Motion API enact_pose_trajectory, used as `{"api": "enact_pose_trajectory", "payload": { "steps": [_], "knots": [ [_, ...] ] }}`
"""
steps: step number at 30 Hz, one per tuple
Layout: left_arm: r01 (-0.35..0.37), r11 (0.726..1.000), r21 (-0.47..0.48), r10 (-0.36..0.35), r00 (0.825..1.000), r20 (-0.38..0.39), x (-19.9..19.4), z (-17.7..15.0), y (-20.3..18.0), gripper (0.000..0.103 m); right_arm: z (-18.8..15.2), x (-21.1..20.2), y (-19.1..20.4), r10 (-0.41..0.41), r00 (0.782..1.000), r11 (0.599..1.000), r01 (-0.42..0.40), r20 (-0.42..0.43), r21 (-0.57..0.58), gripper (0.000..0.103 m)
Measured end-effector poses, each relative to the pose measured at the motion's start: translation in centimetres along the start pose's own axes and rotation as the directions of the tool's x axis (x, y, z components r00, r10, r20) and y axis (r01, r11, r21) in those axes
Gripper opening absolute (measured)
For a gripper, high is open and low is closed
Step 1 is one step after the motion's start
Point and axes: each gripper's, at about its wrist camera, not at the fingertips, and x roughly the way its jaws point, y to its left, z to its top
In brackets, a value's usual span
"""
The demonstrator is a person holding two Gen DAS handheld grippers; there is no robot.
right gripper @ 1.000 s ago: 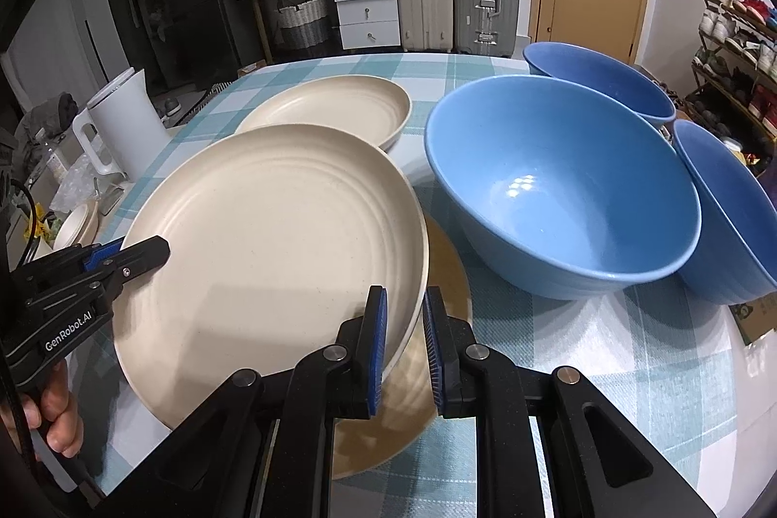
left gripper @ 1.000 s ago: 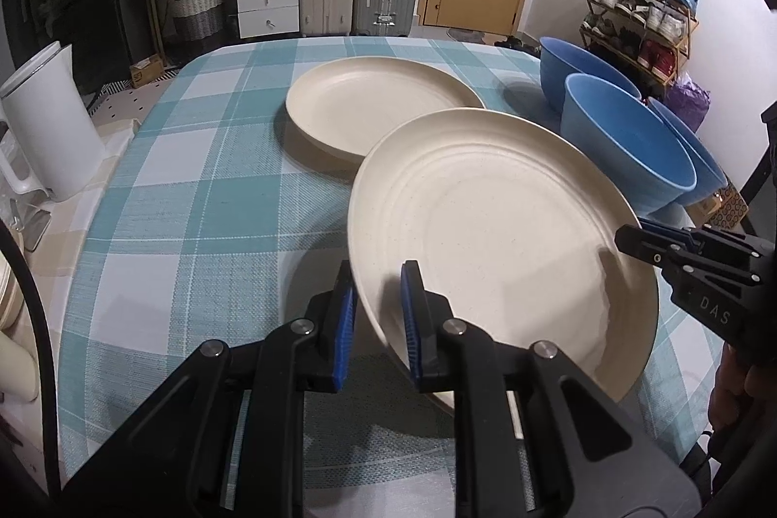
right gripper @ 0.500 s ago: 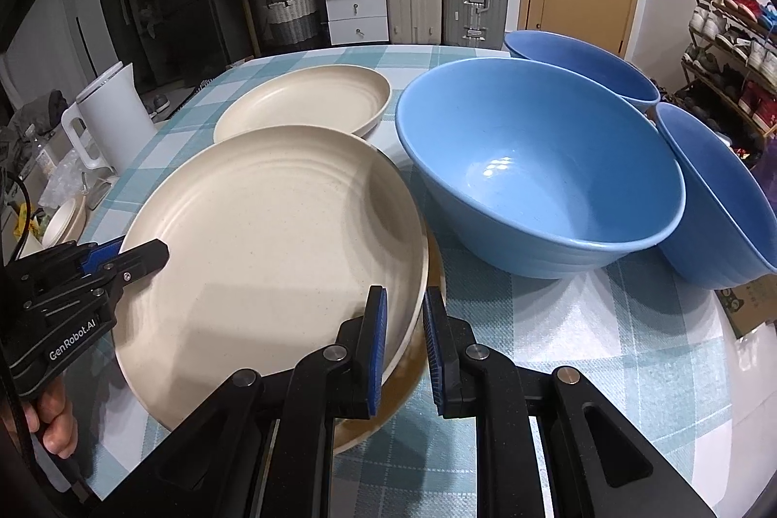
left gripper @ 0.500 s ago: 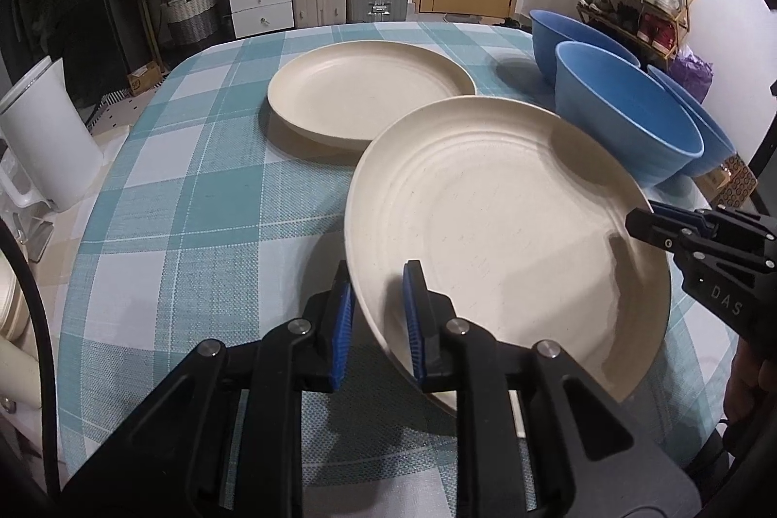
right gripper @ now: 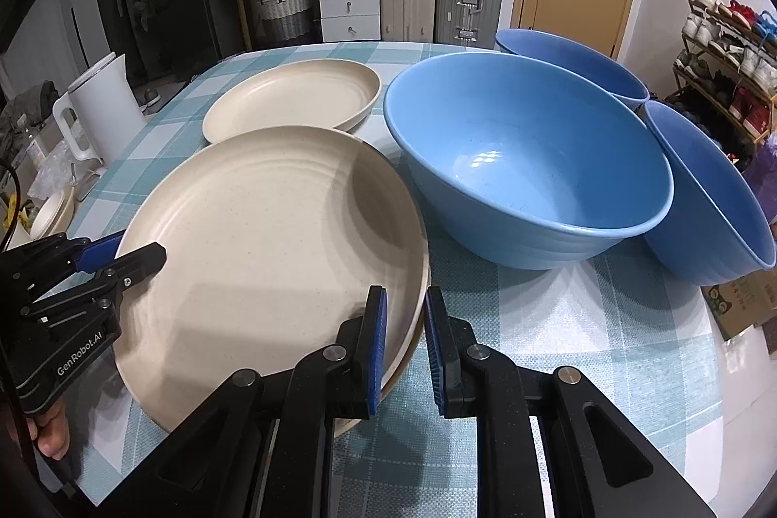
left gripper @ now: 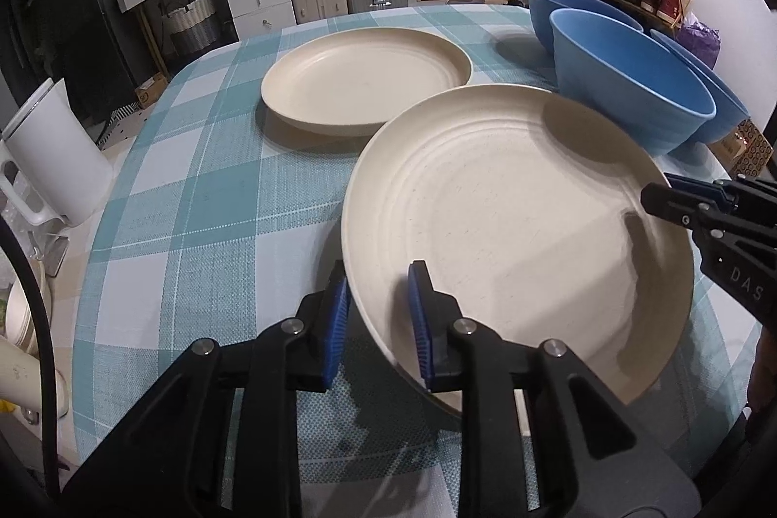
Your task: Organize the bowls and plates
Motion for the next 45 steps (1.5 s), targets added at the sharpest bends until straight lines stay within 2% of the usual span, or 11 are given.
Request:
{"api": "enact_pose_trajectory", "payload": {
  "steps": [12,19,23,25,26,30,33,37,39,41,45],
  "knots": [
    [0.004,1.0,0.001,-0.004,1.0,-0.014,0.4,-0.1,0.2,0.02,-0.2,0.1,0.2,-0.012,1.0,1.0,0.012,0.006,-0.012,0.017],
    [0.06,0.997,-0.042,-0.061,0.998,-0.022,0.7,0.0,1.2,0.02,-0.3,0.2,0.2,-0.003,1.0,1.0,0.003,0.001,-0.014,0.02],
    [0.073,0.996,-0.061,-0.075,0.997,-0.03,0.7,0.0,1.9,0.028,-0.2,0.1,0.1,-0.006,1.0,1.0,0.006,0.0,-0.012,0.023],
    [0.074,0.994,-0.075,-0.076,0.997,-0.024,0.5,0.1,2.4,0.031,-0.2,-0.1,0.0,0.0,1.0,1.0,0.0,0.006,-0.011,0.029],
    [0.076,0.994,-0.083,-0.078,0.997,-0.02,0.2,0.1,2.5,0.037,-0.2,-0.3,0.0,0.005,1.0,1.0,-0.005,0.01,-0.011,0.031],
    [0.091,0.987,-0.134,-0.091,0.996,0.01,-0.9,0.5,3.8,0.068,-0.1,-1.3,-0.3,0.031,0.999,0.999,-0.032,0.038,0.006,0.056],
    [0.097,0.982,-0.164,-0.095,0.995,0.021,-1.9,0.7,4.5,0.08,0.1,-2.3,-0.6,0.046,0.996,0.999,-0.048,0.072,0.025,0.072],
    [0.098,0.979,-0.177,-0.091,0.995,0.051,-3.2,1.1,5.2,0.085,0.8,-3.6,-0.7,0.053,0.993,0.998,-0.056,0.109,0.02,0.084],
    [0.115,0.976,-0.186,-0.104,0.992,0.065,-3.8,1.3,5.6,0.094,1.2,-4.2,-0.7,0.049,0.99,0.999,-0.051,0.129,0.015,0.089],
    [0.111,0.974,-0.2,-0.098,0.992,0.076,-4.4,1.7,6.1,0.102,1.8,-4.9,-1.0,0.038,0.987,0.999,-0.043,0.156,0.027,0.1],
    [0.115,0.966,-0.233,-0.09,0.989,0.116,-5.6,2.4,7.3,0.102,3.1,-6.0,-1.4,0.06,0.98,0.997,-0.069,0.192,0.038,0.102]
  ]
}}
